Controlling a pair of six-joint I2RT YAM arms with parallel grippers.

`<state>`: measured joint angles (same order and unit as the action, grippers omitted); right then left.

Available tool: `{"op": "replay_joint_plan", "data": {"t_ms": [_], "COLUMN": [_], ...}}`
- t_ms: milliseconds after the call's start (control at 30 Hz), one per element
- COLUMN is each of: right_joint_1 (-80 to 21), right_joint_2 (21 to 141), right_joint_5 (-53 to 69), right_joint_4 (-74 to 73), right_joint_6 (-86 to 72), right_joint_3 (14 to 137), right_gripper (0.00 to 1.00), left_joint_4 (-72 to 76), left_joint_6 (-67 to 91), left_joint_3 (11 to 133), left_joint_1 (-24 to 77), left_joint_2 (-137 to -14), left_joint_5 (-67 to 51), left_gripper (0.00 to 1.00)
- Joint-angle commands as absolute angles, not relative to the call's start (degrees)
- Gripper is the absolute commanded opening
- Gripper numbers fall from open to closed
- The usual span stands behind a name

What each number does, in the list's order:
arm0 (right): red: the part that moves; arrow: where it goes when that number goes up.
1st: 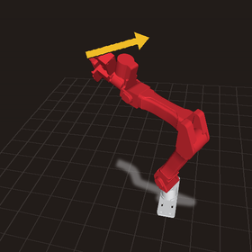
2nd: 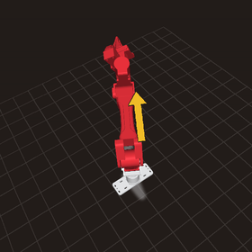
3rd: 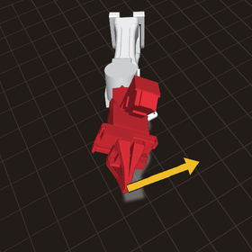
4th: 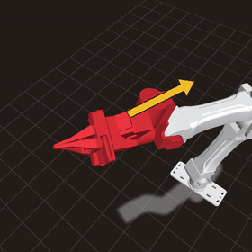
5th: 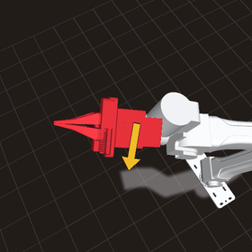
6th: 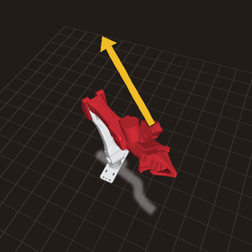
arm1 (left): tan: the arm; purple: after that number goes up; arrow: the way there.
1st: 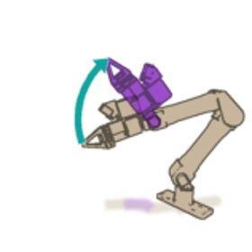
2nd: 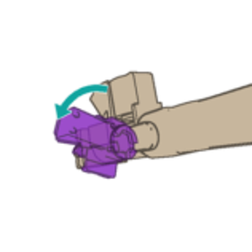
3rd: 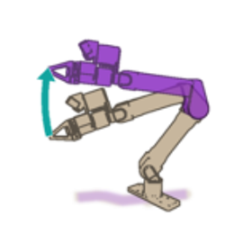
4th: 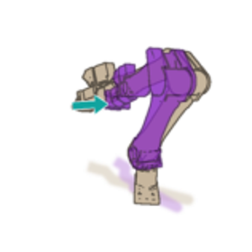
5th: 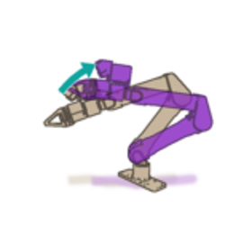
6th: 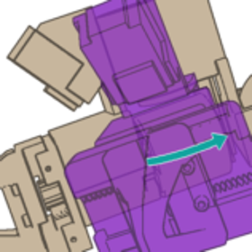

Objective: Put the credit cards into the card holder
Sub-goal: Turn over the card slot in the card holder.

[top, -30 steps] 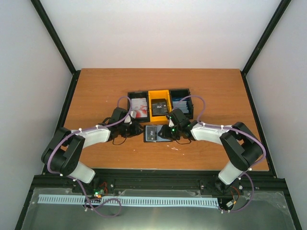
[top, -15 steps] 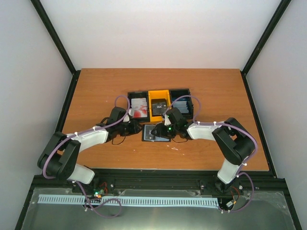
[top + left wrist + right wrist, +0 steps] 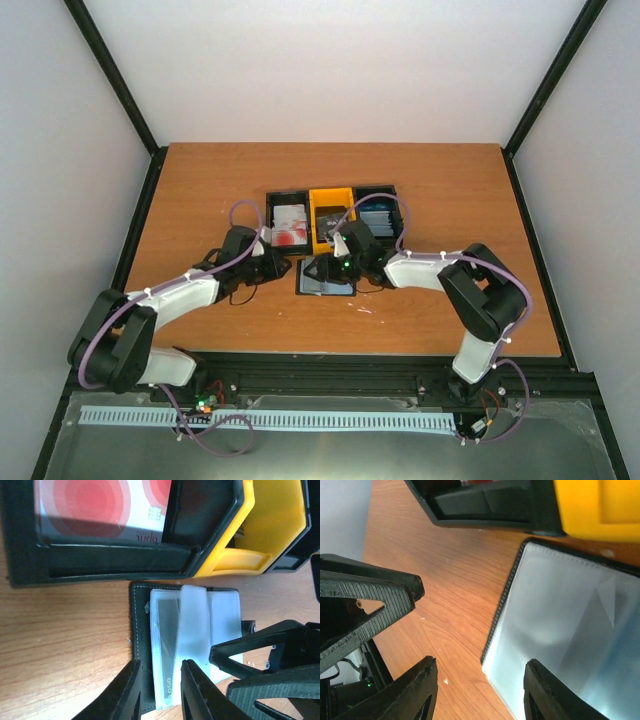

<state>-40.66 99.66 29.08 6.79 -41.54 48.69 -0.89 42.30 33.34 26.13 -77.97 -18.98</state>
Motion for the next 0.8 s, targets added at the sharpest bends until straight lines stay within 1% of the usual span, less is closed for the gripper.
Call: {"op": "replay_joint_plan", "data": {"t_ms": [0,267,567,767], "right_joint_1": [-41.9,-42.1,-42.3,-42.3], "right_joint_2": [103.2,106.6,109.1,104.6], "right_joint_5": [30.5,27.6,27.1,26.6], "right_joint_4": [7.2,5.9,9.7,10.1], "right_joint_6": [-40.3,-40.7,-42.7,-41.9], "right_joint_3": [51.9,52.3,53.1,53.1], "right_gripper": [0.48,0.47,0.47,0.46], "left_joint_4": [-2.0,0.3,1.2,0.7], "left_joint_6": [43.8,42.5,42.3,42.3], "left_joint_3": [32.8,32.3,31.8,31.7], "left_joint_1": [25.0,24.1,23.5,22.2], "left_joint_2": [-75.2,-74.5,-74.6,-73.1], "left_joint_5": [-16.2,-20.5,-22.2,-22.0], "left_gripper": [0.23,0.23,0.23,0.23]}}
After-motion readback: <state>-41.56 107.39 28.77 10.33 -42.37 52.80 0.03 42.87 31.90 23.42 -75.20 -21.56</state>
